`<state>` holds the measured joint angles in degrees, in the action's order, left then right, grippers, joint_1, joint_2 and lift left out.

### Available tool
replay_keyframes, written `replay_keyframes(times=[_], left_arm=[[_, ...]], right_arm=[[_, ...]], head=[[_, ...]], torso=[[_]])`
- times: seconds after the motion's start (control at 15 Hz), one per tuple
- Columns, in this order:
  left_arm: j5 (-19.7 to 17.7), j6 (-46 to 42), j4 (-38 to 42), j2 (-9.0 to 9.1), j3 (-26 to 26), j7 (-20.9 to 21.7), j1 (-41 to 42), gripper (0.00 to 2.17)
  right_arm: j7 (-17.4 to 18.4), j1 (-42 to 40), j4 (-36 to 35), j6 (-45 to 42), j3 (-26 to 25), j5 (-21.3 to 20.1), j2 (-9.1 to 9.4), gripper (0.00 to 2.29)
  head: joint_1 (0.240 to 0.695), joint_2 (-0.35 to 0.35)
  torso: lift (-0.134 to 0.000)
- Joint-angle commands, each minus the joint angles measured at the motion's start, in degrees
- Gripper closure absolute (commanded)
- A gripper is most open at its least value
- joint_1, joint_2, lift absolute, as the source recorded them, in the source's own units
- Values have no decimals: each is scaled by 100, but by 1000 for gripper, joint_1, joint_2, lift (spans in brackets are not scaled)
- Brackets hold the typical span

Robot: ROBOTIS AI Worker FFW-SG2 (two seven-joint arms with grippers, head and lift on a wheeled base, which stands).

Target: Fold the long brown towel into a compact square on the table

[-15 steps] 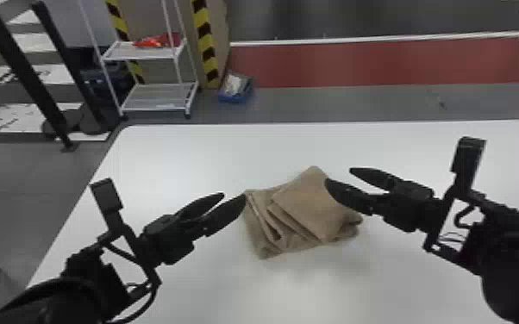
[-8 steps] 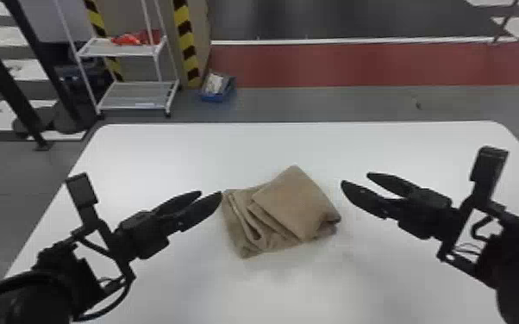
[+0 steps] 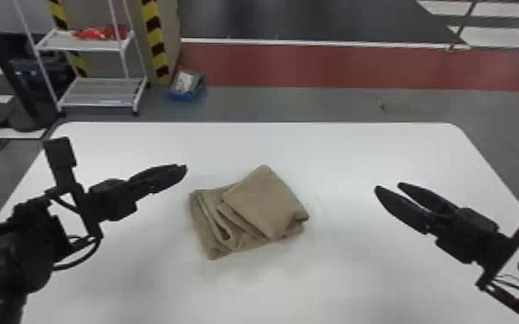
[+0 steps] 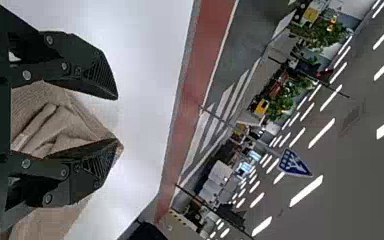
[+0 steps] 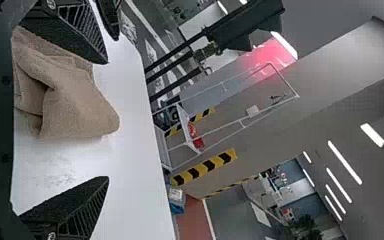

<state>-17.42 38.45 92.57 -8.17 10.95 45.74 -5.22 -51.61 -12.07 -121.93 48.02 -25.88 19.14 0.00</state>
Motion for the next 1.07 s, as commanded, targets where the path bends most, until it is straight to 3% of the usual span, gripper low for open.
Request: replay_keyframes(times=[0.0,0.33,0.47,0.73,1.0], left_arm=[[442,-808,-495,-246,-533,31,-269,2145],[1874,-2372,-1462,-484,-1482,136,-656,2145],[2059,-2601,-1532,-536,-1544,66,-656,2145],[2885,-3409,-2006,-536,-1781,-329,-858,2145],[3184,-3497,-2059,-668,-1825,-162,-849,2145]], right_arm=[[-24,-243,-261,134,-198,205,5,56],[-139,-490,-428,380,-558,697,5,63],[-174,-516,-420,468,-752,890,5,63],[-279,-551,-305,468,-883,1022,5,66],[-306,-516,-217,486,-1006,1189,5,70]], head=[[695,-45],[695,-88],[695,-101],[695,-114],[695,-122]], torso=[[-124],[-124],[-124],[-124],[-124]])
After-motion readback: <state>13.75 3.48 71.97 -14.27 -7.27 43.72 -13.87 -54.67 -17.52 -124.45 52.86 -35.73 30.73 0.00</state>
